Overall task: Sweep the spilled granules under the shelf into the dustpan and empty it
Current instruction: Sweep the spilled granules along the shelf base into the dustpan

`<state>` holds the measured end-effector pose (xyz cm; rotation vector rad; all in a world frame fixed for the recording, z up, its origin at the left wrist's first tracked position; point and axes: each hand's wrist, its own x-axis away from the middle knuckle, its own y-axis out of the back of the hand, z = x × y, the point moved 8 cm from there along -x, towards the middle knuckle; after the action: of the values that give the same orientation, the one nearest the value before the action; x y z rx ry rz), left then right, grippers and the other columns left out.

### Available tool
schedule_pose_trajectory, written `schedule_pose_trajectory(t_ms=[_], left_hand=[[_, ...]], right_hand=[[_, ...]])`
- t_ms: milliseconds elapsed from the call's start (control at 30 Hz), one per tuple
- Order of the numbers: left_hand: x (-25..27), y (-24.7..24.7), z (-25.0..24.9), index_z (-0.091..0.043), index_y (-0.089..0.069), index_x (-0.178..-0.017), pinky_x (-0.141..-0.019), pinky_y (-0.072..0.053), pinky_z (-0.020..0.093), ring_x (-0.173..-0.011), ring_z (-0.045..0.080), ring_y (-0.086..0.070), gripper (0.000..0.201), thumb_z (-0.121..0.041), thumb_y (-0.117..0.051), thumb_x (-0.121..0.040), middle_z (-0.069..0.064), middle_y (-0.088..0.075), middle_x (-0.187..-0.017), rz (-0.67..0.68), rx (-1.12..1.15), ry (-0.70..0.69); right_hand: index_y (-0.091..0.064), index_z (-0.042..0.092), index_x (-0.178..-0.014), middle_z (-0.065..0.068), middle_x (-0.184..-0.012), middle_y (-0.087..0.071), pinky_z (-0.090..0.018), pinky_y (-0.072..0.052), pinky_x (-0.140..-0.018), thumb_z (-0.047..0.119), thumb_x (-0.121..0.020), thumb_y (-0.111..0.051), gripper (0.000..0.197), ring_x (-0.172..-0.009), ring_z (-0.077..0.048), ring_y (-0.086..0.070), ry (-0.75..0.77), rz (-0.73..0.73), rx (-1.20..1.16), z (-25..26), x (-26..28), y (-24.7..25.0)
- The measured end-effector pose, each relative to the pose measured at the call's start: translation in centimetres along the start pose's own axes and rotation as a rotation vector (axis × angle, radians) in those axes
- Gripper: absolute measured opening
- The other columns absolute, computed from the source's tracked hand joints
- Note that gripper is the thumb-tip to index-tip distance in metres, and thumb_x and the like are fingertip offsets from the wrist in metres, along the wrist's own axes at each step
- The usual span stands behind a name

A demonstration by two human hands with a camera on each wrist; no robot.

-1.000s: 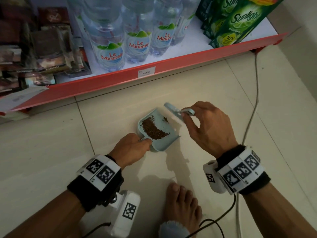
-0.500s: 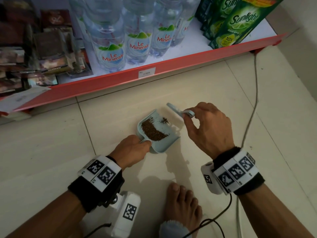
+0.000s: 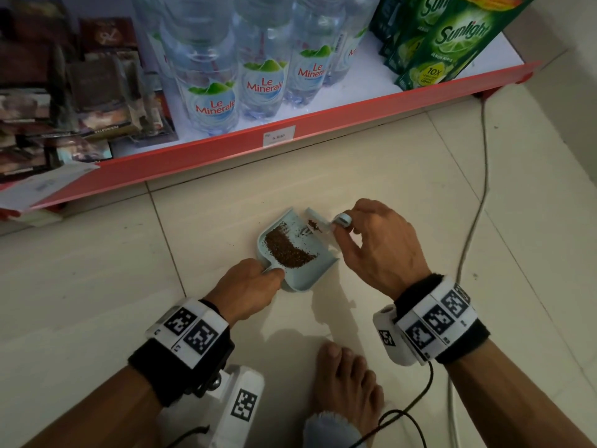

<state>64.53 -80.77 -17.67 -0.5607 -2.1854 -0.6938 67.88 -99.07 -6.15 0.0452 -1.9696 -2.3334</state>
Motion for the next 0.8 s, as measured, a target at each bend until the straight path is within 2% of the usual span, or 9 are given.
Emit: schedule_pose_trajectory(t_ms=[100, 233, 300, 400, 500, 533, 600, 667, 800], left_hand=[[0.2, 0.0, -0.2, -0.009, -0.061, -0.083, -0.046, -0.027, 0.023, -0.048, 0.013, -0.038, 0.031, -0.036, -0.050, -0.094, 0.003, -0.048, -0.063, 0.009, -0.002, -0.010], [0.3, 0.2, -0.4, -0.011, -0.056, -0.081, -0.047, -0.028, 0.024, -0.050, 0.013, -0.040, 0.028, -0.034, -0.049, -0.096, 0.004, -0.049, -0.066, 0.011, -0.002, -0.029], [0.4, 0.2, -0.4, -0.011, -0.056, -0.082, -0.046, -0.028, 0.023, -0.049, 0.011, -0.040, 0.027, -0.034, -0.049, -0.096, 0.003, -0.048, -0.065, 0.015, -0.001, -0.035], [0.6, 0.2, -0.4, -0.011, -0.056, -0.082, -0.047, -0.027, 0.024, -0.050, 0.013, -0.039, 0.028, -0.034, -0.049, -0.095, 0.004, -0.048, -0.066, 0.019, -0.004, -0.028], [0.7, 0.4, -0.4, -0.010, -0.058, -0.083, -0.049, -0.028, 0.025, -0.052, 0.015, -0.040, 0.029, -0.035, -0.050, -0.095, 0.005, -0.049, -0.068, 0.014, -0.003, -0.010], [0.8, 0.4, -0.4, -0.009, -0.058, -0.084, -0.049, -0.028, 0.025, -0.053, 0.015, -0.040, 0.030, -0.035, -0.049, -0.095, 0.006, -0.050, -0.070, 0.015, -0.005, -0.006], [0.8, 0.4, -0.5, -0.007, -0.057, -0.086, -0.048, -0.027, 0.027, -0.053, 0.016, -0.038, 0.029, -0.033, -0.048, -0.096, 0.010, -0.049, -0.075, 0.024, -0.024, -0.004], [0.9, 0.3, -0.5, -0.004, -0.059, -0.089, -0.049, -0.027, 0.027, -0.053, 0.016, -0.038, 0.031, -0.031, -0.047, -0.097, 0.011, -0.049, -0.077, 0.025, -0.039, -0.005], [1.0, 0.5, -0.3, 0.007, -0.063, -0.096, -0.049, -0.028, 0.027, -0.054, 0.016, -0.039, 0.042, -0.032, -0.047, -0.097, 0.011, -0.051, -0.078, 0.017, -0.042, 0.006]], right_hand=[[-0.068, 0.021, -0.084, 0.009, -0.077, -0.053, -0.027, -0.041, -0.048, 0.039, -0.097, -0.048, 0.030, -0.062, -0.011, -0.052, 0.031, -0.017, -0.067, 0.6, 0.3, 0.2], [-0.067, 0.017, -0.083, 0.005, -0.075, -0.052, -0.022, -0.031, -0.047, 0.035, -0.098, -0.049, 0.029, -0.060, -0.014, -0.048, -0.040, -0.141, 0.037, -0.2, -0.3, 1.5], [-0.067, 0.015, -0.083, 0.004, -0.075, -0.051, -0.024, -0.034, -0.048, 0.033, -0.098, -0.047, 0.031, -0.063, -0.017, -0.048, -0.058, -0.103, 0.068, -0.5, -0.7, 1.2], [-0.069, 0.017, -0.087, 0.005, -0.079, -0.053, -0.027, -0.039, -0.049, 0.036, -0.098, -0.045, 0.032, -0.066, -0.015, -0.053, 0.014, 0.033, -0.031, 0.4, -0.4, -0.2], [-0.071, 0.020, -0.089, 0.007, -0.079, -0.056, -0.034, -0.051, -0.052, 0.039, -0.096, -0.048, 0.030, -0.063, -0.012, -0.055, 0.034, 0.004, -0.170, 1.1, 0.2, 0.3], [-0.071, 0.020, -0.089, 0.007, -0.078, -0.056, -0.033, -0.051, -0.050, 0.038, -0.096, -0.049, 0.029, -0.062, -0.012, -0.055, 0.024, -0.038, -0.158, 1.0, 0.2, 0.8], [-0.069, 0.020, -0.085, 0.008, -0.077, -0.054, -0.026, -0.042, -0.046, 0.037, -0.096, -0.051, 0.027, -0.059, -0.012, -0.051, -0.015, -0.120, -0.058, 0.5, -0.1, 1.6], [-0.067, 0.017, -0.081, 0.006, -0.075, -0.052, -0.023, -0.035, -0.047, 0.035, -0.097, -0.051, 0.028, -0.058, -0.014, -0.048, -0.058, -0.148, 0.029, 0.0, -0.5, 1.9], [-0.068, 0.015, -0.085, 0.005, -0.077, -0.054, -0.023, -0.034, -0.047, 0.034, -0.099, -0.047, 0.032, -0.063, -0.014, -0.051, -0.009, -0.024, 0.014, 0.8, -0.5, 0.0]])
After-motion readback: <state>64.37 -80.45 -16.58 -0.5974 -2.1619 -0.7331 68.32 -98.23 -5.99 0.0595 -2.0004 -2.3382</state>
